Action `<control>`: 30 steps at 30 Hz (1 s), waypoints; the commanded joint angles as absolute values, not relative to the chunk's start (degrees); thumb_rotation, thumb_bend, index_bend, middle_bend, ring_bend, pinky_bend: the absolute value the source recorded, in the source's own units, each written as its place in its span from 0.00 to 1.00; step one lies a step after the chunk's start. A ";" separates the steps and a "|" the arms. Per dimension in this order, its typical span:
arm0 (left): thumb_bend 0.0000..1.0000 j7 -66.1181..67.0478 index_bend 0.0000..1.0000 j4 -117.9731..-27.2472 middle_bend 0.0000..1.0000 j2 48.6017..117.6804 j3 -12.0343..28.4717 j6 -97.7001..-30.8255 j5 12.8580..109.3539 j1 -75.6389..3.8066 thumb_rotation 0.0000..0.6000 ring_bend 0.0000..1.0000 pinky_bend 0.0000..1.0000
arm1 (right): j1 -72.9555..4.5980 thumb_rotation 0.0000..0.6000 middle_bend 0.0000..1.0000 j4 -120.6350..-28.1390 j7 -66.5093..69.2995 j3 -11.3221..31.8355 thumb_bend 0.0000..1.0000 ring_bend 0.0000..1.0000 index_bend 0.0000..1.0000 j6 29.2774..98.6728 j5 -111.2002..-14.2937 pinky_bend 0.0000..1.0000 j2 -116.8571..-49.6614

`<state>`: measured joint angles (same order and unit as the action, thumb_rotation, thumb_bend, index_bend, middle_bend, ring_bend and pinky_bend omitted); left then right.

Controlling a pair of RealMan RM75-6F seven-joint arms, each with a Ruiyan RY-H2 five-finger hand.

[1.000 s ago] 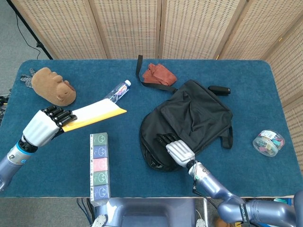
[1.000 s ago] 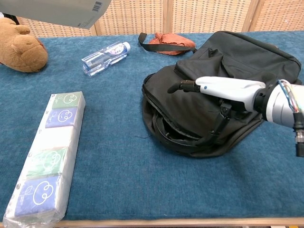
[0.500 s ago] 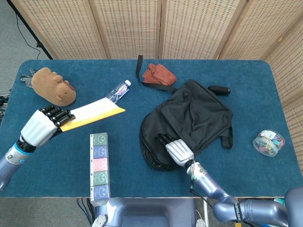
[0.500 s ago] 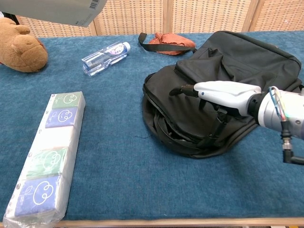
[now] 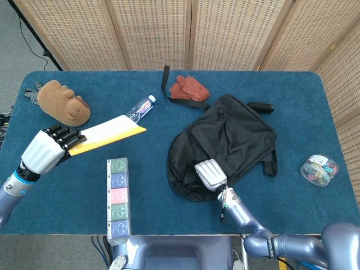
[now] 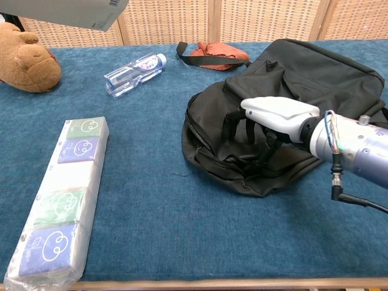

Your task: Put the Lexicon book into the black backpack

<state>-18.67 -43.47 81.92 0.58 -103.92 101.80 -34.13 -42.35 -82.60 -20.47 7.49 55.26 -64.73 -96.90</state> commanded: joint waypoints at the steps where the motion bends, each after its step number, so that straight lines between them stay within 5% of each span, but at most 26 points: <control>1: 0.66 -18.85 0.86 -43.42 0.68 81.94 0.64 -103.93 101.73 -34.03 1.00 0.61 0.70 | -42.27 1.00 0.59 -80.64 -18.79 7.93 0.71 0.61 0.55 56.39 -66.55 0.80 -98.23; 3: 0.66 -19.02 0.86 -43.19 0.68 82.01 0.66 -103.83 101.63 -33.90 1.00 0.61 0.70 | -41.98 1.00 0.61 -79.46 -17.40 7.95 0.81 0.63 0.58 57.41 -68.06 0.83 -98.88; 9: 0.66 -19.99 0.86 -41.96 0.68 82.48 0.80 -103.76 101.26 -33.51 1.00 0.61 0.70 | -41.38 1.00 0.63 -77.50 -13.79 7.75 0.91 0.64 0.59 59.17 -71.77 0.88 -99.37; 30: 0.66 -21.24 0.86 -39.88 0.68 83.13 1.08 -105.20 101.38 -33.05 1.00 0.61 0.70 | -39.38 1.00 0.63 -80.44 -7.25 10.51 0.93 0.65 0.60 64.69 -77.01 0.90 -94.67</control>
